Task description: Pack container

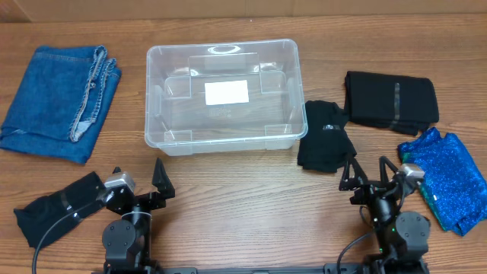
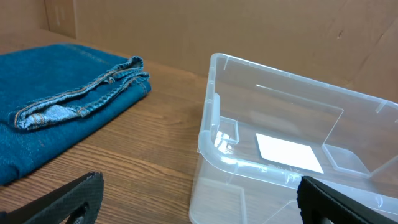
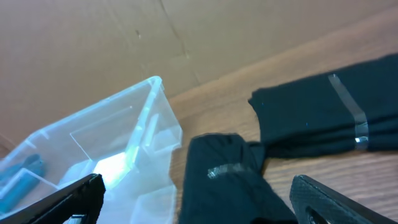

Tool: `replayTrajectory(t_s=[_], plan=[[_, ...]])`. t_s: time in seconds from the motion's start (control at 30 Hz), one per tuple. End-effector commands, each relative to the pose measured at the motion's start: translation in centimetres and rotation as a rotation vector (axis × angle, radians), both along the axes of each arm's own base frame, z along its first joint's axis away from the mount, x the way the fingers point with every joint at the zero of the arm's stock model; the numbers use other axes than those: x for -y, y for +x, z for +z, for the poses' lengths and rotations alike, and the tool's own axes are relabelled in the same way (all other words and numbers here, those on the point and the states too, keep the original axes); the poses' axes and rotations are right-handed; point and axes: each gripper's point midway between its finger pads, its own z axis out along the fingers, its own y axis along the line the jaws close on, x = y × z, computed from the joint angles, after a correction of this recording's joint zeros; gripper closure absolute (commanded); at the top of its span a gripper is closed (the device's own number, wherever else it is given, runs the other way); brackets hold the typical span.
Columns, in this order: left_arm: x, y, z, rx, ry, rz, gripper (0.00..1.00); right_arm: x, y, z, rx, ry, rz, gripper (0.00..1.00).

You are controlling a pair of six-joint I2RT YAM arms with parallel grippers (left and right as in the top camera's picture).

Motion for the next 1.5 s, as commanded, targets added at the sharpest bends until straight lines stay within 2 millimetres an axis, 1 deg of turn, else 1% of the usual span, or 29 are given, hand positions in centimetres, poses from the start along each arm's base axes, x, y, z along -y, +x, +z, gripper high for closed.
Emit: replayTrajectory(t_s=[0.0,0.1,0.13,0.17,0.23,0.33,0.37,0.47,0.53,0.6,0.67,0.7,0.87,1.0,1.1,1.2,1.3,1.4,1.47], plan=[[-0.4,0.0,0.1,0.01,0.014,0.021,0.0,0.0,-0.2,5.6,0.019,0.05,-0.004,0.0],[-0.4,0.0,0.1,0.01,0.014,0.021,0.0,-0.1,1.0,8.0,-0.073,0.046,-0.006,0.0],[-0.4,0.0,0.1,0.01,0.014,0.021,0.0,0.0,1.4,8.4,-0.101,0.045,-0.009,0.0],[-0.4,0.0,0.1,0.01,0.014,0.021,0.0,0.3,1.9,8.8,-0.154,0.051,-0.032,0.0],[-0.4,0.0,0.1,0.01,0.014,0.021,0.0,1.5,3.1,9.6,-0.283,0.079,-0.114,0.0],[-0.4,0.0,0.1,0.01,0.014,0.021,0.0,2.9,4.8,10.7,-0.409,0.079,-0.169,0.0],[-0.4,0.0,0.1,0.01,0.014,0.021,0.0,3.6,5.5,11.1,-0.446,0.082,-0.194,0.0],[-0.4,0.0,0.1,0.01,0.014,0.021,0.0,4.9,7.0,12.1,-0.513,0.096,-0.225,0.0],[-0.4,0.0,0.1,0.01,0.014,0.021,0.0,5.1,7.5,12.5,-0.536,0.068,-0.212,0.0],[-0.4,0.0,0.1,0.01,0.014,0.021,0.0,5.5,7.5,12.4,-0.559,0.078,-0.227,0.0],[-0.4,0.0,0.1,0.01,0.014,0.021,0.0,6.7,6.8,11.8,-0.59,0.152,-0.296,0.0],[-0.4,0.0,0.1,0.01,0.014,0.021,0.0,7.8,6.2,11.3,-0.609,0.196,-0.348,0.0],[-0.4,0.0,0.1,0.01,0.014,0.021,0.0,14.1,2.6,9.6,-0.674,0.356,-0.59,0.0],[-0.4,0.0,0.1,0.01,0.014,0.021,0.0,17.8,1.0,8.7,-0.689,0.428,-0.658,0.0],[-0.4,0.0,0.1,0.01,0.014,0.021,0.0,20.5,0.3,7.2,-0.728,0.447,-0.71,0.0],[-0.4,0.0,0.1,0.01,0.014,0.021,0.0,22.9,0.3,4.9,-0.787,0.463,-0.738,0.02],[-0.4,0.0,0.1,0.01,0.014,0.021,0.0,24.7,0.3,2.5,-0.859,0.446,-0.732,0.05],[-0.4,0.0,0.1,0.01,0.014,0.021,0.0,26.6,-0.9,-0.5,-0.946,0.492,-0.758,0.05],[-0.4,-0.1,0.1,0.01,0.014,0.021,0.0,27.5,-1.6,-2.1,-0.989,0.524,-0.769,0.05]])
